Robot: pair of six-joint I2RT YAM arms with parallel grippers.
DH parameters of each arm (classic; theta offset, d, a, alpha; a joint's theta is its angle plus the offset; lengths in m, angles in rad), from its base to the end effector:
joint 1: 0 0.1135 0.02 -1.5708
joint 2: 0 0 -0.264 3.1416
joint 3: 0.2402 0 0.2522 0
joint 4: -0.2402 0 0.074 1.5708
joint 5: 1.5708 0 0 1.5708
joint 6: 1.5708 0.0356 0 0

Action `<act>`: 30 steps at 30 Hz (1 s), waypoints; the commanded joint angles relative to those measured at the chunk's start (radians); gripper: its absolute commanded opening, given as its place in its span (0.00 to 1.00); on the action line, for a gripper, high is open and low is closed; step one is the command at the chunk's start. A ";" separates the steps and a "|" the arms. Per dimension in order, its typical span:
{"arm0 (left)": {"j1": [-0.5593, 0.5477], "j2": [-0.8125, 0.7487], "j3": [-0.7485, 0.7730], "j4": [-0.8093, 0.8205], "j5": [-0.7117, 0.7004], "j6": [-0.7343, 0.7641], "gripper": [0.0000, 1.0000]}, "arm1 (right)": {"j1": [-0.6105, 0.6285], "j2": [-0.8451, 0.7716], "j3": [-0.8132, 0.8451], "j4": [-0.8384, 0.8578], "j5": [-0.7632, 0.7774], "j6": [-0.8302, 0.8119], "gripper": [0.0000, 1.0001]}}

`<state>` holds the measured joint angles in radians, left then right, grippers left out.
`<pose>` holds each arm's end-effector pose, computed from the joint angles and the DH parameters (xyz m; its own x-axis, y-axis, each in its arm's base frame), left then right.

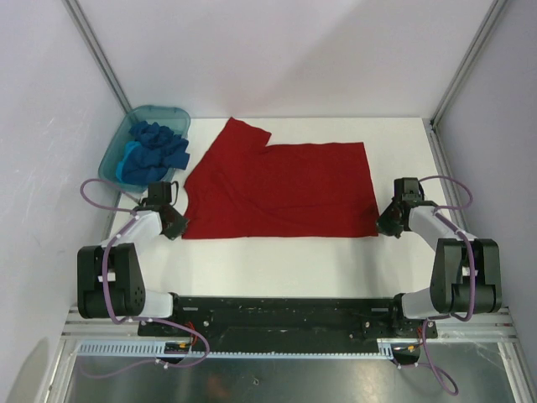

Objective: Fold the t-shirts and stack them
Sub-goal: Fold the flattened tshirt in 1/3 of the way

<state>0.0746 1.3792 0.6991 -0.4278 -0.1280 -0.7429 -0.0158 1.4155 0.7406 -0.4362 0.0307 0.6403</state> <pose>0.2457 0.0229 0.1675 -0.5687 -0.7153 -0.4061 -0.6999 0.6802 -0.2179 0.2565 -0.0051 0.1699 -0.7010 0.6083 -0.3722 0.5589 0.7928 0.2430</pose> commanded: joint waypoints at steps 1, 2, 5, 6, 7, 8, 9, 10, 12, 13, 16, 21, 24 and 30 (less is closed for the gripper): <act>0.009 -0.036 0.012 0.023 -0.040 0.006 0.00 | -0.027 -0.024 0.007 -0.005 0.026 -0.036 0.00; 0.009 -0.041 0.014 0.022 -0.046 0.012 0.00 | -0.029 -0.024 0.011 -0.014 0.037 -0.041 0.00; 0.017 -0.058 0.013 0.011 -0.063 0.021 0.00 | -0.036 -0.028 0.025 -0.038 0.065 -0.055 0.00; 0.021 -0.065 0.011 0.009 -0.067 0.022 0.00 | -0.037 -0.030 0.029 -0.046 0.072 -0.059 0.00; 0.025 -0.071 0.010 0.006 -0.068 0.023 0.00 | -0.037 -0.033 0.033 -0.052 0.077 -0.062 0.00; 0.028 -0.074 0.009 0.004 -0.063 0.024 0.00 | -0.036 -0.036 0.036 -0.057 0.079 -0.063 0.00; 0.030 -0.075 0.009 0.004 -0.049 0.026 0.00 | -0.033 -0.039 0.037 -0.060 0.079 -0.064 0.00; 0.030 -0.076 0.011 0.003 -0.026 0.032 0.00 | -0.029 -0.039 0.037 -0.060 0.080 -0.065 0.00; 0.029 -0.077 0.012 0.004 0.027 0.043 0.00 | -0.021 -0.031 0.037 -0.060 0.081 -0.063 0.00; 0.027 -0.078 0.011 0.005 0.050 0.049 0.03 | -0.018 -0.026 0.037 -0.059 0.080 -0.060 0.00; 0.018 -0.082 0.009 0.010 0.090 0.069 0.18 | -0.006 -0.011 0.037 -0.053 0.077 -0.053 0.00; 0.000 -0.082 -0.005 0.011 0.117 0.085 0.34 | 0.000 -0.008 0.037 -0.043 0.075 -0.050 0.00; -0.019 -0.090 -0.017 0.012 0.116 0.082 0.40 | 0.000 -0.002 0.037 -0.040 0.072 -0.050 0.00; -0.056 -0.097 -0.042 0.011 0.097 0.080 0.42 | 0.003 0.010 0.037 -0.034 0.069 -0.048 0.00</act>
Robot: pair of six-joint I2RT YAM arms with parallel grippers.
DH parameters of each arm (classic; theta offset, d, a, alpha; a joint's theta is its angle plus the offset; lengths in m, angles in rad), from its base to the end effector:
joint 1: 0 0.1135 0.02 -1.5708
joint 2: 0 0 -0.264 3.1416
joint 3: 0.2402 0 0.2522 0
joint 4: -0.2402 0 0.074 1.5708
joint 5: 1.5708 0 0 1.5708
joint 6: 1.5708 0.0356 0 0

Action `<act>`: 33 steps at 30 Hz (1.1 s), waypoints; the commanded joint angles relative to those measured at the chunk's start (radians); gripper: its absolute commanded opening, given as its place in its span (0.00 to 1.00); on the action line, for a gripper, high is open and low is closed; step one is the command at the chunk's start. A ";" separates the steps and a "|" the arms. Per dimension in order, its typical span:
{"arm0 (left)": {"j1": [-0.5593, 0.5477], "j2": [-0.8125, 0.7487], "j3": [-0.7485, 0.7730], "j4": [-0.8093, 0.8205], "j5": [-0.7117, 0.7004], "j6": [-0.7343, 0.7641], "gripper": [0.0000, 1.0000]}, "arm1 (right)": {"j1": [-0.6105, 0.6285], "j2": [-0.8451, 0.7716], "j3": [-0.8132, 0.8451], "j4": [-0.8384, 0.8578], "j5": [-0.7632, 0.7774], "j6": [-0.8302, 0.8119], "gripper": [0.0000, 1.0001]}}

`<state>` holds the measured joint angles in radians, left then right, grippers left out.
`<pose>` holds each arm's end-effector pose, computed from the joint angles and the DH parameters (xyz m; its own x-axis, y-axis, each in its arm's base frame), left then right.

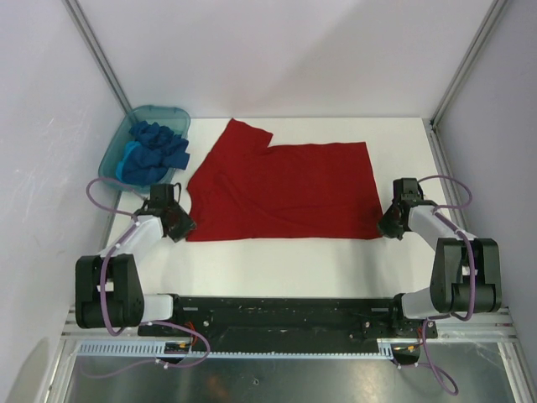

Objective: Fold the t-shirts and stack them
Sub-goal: Fold the flattened tshirt in 1/3 of the way

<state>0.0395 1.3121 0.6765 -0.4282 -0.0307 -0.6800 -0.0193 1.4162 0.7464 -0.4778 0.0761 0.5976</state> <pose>0.2382 0.0105 0.1758 -0.6451 -0.6545 -0.3944 -0.5915 0.7544 -0.2845 0.2535 -0.0076 0.1695 -0.7252 0.5751 -0.3785 0.5547 0.8137 0.1738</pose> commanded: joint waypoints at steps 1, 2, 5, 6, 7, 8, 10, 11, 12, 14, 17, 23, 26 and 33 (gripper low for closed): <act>-0.026 -0.030 -0.026 0.012 -0.008 0.014 0.42 | 0.006 0.009 0.031 0.010 0.022 -0.006 0.00; -0.028 -0.030 -0.032 0.011 -0.018 0.010 0.41 | 0.007 0.010 0.031 0.012 0.021 -0.005 0.00; -0.030 -0.031 -0.048 0.011 -0.049 -0.003 0.40 | 0.007 0.015 0.031 0.014 0.019 -0.004 0.00; -0.030 -0.028 -0.051 0.011 -0.054 -0.006 0.39 | 0.008 0.018 0.031 0.016 0.018 -0.003 0.00; -0.030 -0.024 -0.052 0.011 -0.058 -0.008 0.38 | 0.008 0.019 0.031 0.017 0.018 -0.003 0.00; -0.030 -0.019 -0.052 0.011 -0.064 -0.010 0.37 | 0.008 0.020 0.031 0.016 0.018 -0.003 0.00; -0.030 -0.014 -0.049 0.011 -0.075 -0.014 0.35 | 0.008 0.020 0.031 0.017 0.016 -0.004 0.00; -0.030 -0.012 -0.047 0.012 -0.081 -0.014 0.33 | 0.009 0.018 0.031 0.018 0.016 -0.005 0.00; -0.030 -0.011 -0.044 0.011 -0.086 -0.014 0.30 | 0.009 0.018 0.031 0.019 0.016 -0.005 0.00; -0.030 -0.012 -0.036 0.011 -0.097 -0.010 0.22 | 0.007 0.019 0.032 0.021 0.015 -0.007 0.00; -0.030 -0.011 -0.020 0.008 -0.117 -0.001 0.06 | 0.003 0.021 0.032 0.022 0.013 -0.008 0.00; -0.025 -0.054 0.023 -0.041 -0.203 0.008 0.00 | -0.014 0.003 0.033 0.012 0.028 -0.020 0.00; -0.011 -0.082 0.041 -0.061 -0.228 0.015 0.00 | -0.022 -0.011 0.033 0.000 0.039 -0.029 0.00; 0.003 -0.120 0.043 -0.093 -0.248 0.018 0.00 | -0.042 -0.042 0.034 -0.040 0.054 -0.047 0.00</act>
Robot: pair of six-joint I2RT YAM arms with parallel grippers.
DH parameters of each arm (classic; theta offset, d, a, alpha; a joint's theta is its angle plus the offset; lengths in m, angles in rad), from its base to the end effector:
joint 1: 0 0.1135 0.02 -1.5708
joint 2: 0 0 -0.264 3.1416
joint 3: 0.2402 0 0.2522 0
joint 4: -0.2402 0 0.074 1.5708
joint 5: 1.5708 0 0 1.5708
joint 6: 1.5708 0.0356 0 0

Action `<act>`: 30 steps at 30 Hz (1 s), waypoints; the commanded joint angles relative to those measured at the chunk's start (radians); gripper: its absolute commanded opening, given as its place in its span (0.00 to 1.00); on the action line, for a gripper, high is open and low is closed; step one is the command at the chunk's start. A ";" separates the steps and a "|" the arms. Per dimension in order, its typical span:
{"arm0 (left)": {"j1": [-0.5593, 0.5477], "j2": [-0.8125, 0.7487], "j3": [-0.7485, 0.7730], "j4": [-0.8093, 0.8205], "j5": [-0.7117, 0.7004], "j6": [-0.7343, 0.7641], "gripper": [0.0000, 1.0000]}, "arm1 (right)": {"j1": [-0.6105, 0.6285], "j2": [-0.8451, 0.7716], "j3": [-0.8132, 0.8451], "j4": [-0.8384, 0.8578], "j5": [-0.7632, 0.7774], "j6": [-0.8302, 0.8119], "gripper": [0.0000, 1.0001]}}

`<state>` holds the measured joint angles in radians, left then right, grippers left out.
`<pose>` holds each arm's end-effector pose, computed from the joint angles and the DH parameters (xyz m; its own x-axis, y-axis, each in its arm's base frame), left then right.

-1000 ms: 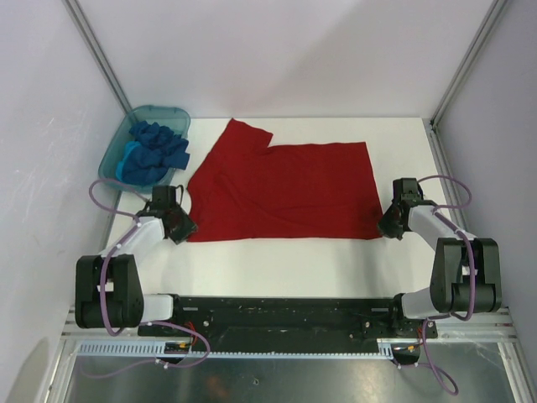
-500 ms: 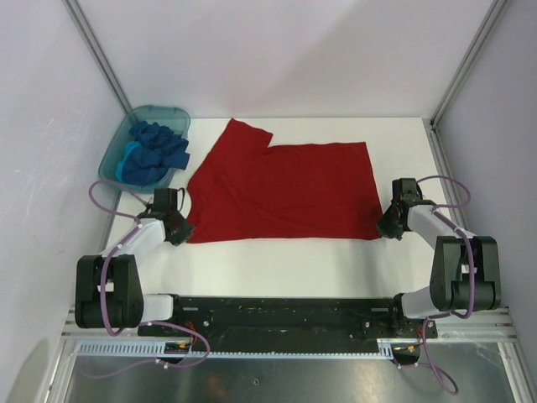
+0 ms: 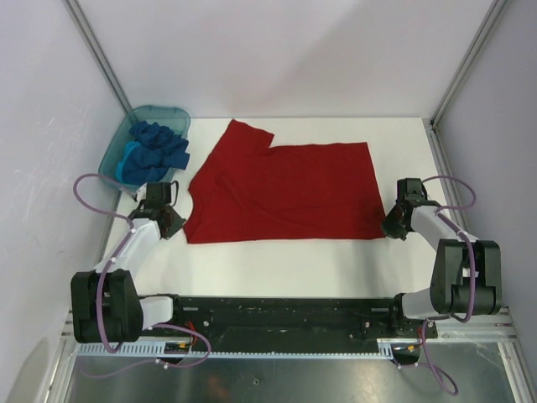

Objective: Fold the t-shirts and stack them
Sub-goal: Fold the flattened tshirt in 1/3 of the way

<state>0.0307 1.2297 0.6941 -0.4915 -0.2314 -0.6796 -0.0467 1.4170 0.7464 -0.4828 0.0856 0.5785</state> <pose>0.2288 0.0152 0.1959 -0.5721 -0.6296 -0.5257 -0.6531 0.7374 -0.1725 0.2527 -0.0149 0.1691 -0.7202 0.5790 -0.3822 0.5672 0.8086 0.1562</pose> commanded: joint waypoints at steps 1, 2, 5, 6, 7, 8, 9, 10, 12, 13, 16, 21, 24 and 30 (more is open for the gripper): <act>0.012 -0.044 0.022 -0.030 -0.043 0.016 0.00 | -0.015 -0.051 0.033 -0.042 0.042 -0.029 0.00; 0.012 -0.046 0.019 -0.030 -0.026 0.015 0.00 | -0.013 -0.058 0.033 -0.046 0.040 -0.029 0.00; 0.010 -0.035 0.013 -0.025 0.061 0.027 0.00 | 0.002 -0.061 0.033 -0.051 0.037 -0.028 0.00; 0.003 -0.025 0.012 -0.020 0.089 0.038 0.00 | 0.007 -0.057 0.032 -0.050 0.036 -0.026 0.00; -0.004 -0.016 0.010 -0.014 0.109 0.049 0.05 | 0.011 -0.050 0.033 -0.049 0.036 -0.025 0.00; -0.013 -0.012 0.006 -0.008 0.121 0.057 0.12 | 0.016 -0.045 0.033 -0.048 0.035 -0.023 0.00; -0.017 -0.009 0.001 -0.003 0.129 0.066 0.19 | 0.021 -0.041 0.032 -0.047 0.035 -0.021 0.00; -0.034 -0.009 -0.004 0.000 0.136 0.071 0.27 | 0.024 -0.039 0.032 -0.045 0.035 -0.020 0.00; -0.053 -0.008 -0.013 0.004 0.141 0.079 0.39 | 0.026 -0.037 0.033 -0.041 0.032 -0.018 0.00; -0.059 -0.005 -0.017 0.006 0.142 0.081 0.42 | 0.026 -0.036 0.033 -0.037 0.031 -0.018 0.00; -0.074 0.017 -0.021 0.009 0.142 0.084 0.47 | 0.027 -0.031 0.033 -0.031 0.028 -0.017 0.00; -0.098 0.070 -0.024 0.015 0.096 0.066 0.47 | 0.026 -0.021 0.033 -0.025 0.024 -0.020 0.00; -0.099 0.097 -0.024 0.018 0.062 0.045 0.46 | 0.024 -0.017 0.032 -0.022 0.023 -0.023 0.00; -0.100 0.149 -0.028 0.021 0.025 0.005 0.42 | 0.019 -0.006 0.033 -0.015 0.018 -0.029 0.00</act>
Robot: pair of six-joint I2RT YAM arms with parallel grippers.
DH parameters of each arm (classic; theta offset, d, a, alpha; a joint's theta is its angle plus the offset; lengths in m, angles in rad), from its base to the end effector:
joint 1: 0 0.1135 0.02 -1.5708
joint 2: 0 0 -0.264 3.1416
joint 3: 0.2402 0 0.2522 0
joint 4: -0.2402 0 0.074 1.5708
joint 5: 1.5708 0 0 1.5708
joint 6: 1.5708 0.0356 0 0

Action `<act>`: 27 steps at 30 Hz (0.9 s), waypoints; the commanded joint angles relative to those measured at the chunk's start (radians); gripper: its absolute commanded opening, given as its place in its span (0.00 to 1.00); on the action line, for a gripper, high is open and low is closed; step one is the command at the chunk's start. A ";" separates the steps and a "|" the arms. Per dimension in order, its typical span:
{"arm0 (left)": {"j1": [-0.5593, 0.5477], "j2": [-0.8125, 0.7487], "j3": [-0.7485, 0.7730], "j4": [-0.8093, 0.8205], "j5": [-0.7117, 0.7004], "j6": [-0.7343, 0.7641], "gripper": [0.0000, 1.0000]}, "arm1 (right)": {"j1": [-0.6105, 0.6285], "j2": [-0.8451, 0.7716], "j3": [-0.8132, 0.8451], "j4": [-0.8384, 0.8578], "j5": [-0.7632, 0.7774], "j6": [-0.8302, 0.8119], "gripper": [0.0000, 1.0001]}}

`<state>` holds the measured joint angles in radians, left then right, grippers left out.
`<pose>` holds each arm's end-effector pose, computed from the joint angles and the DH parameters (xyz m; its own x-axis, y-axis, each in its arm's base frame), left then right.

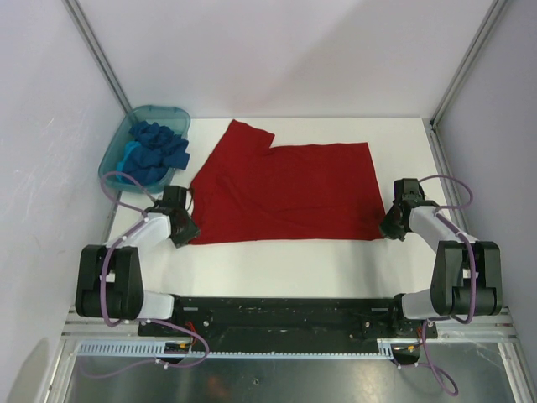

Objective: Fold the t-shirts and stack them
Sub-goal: Fold the flattened tshirt in 1/3 of the way

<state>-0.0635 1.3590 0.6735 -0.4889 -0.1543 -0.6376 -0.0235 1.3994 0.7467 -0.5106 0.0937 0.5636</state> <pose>0.2341 -0.0094 0.1623 -0.7418 -0.5422 -0.3946 -0.5452 0.8303 -0.1159 0.2492 -0.0092 0.1720 -0.7436 0.5495 -0.3809 0.5415 0.8291 0.1391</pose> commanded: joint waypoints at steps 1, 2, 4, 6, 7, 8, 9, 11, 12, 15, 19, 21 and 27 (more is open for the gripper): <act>-0.006 0.024 -0.008 0.020 -0.057 -0.042 0.41 | -0.005 0.013 0.032 0.015 0.009 -0.014 0.00; -0.006 0.028 -0.008 0.023 -0.060 -0.045 0.39 | -0.006 0.015 0.032 0.017 0.007 -0.015 0.00; -0.007 0.032 -0.006 0.027 -0.063 -0.048 0.31 | -0.008 0.018 0.032 0.018 0.005 -0.016 0.00; -0.006 0.029 -0.003 0.028 -0.070 -0.049 0.18 | -0.010 0.020 0.033 0.019 0.002 -0.018 0.00; -0.006 0.025 -0.001 0.027 -0.075 -0.048 0.10 | -0.011 0.020 0.033 0.021 0.000 -0.019 0.00; -0.006 0.015 0.001 0.025 -0.082 -0.045 0.05 | -0.013 0.021 0.033 0.021 -0.001 -0.020 0.00; -0.006 0.003 0.003 0.024 -0.093 -0.041 0.02 | -0.015 0.019 0.033 0.022 -0.001 -0.021 0.00; 0.000 -0.028 0.008 -0.001 -0.129 -0.036 0.01 | -0.019 0.014 0.033 0.020 -0.001 -0.023 0.00; 0.007 -0.045 0.012 -0.015 -0.151 -0.035 0.00 | -0.022 0.009 0.033 0.018 0.000 -0.023 0.00; 0.043 -0.103 0.020 -0.059 -0.218 -0.031 0.00 | -0.025 -0.006 0.034 0.006 0.006 -0.022 0.00; 0.105 -0.173 0.007 -0.085 -0.257 -0.031 0.00 | -0.024 -0.018 0.033 -0.019 0.009 -0.015 0.00; 0.114 -0.191 -0.008 -0.089 -0.255 -0.039 0.00 | -0.017 -0.020 0.033 -0.038 0.008 -0.011 0.00; 0.117 -0.218 -0.081 -0.093 -0.221 -0.104 0.00 | 0.011 -0.044 0.005 -0.076 -0.047 0.022 0.00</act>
<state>0.0341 1.1702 0.6418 -0.5583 -0.3099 -0.6930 -0.0265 1.4014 0.7467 -0.5468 0.0444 0.5648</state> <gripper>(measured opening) 0.009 0.010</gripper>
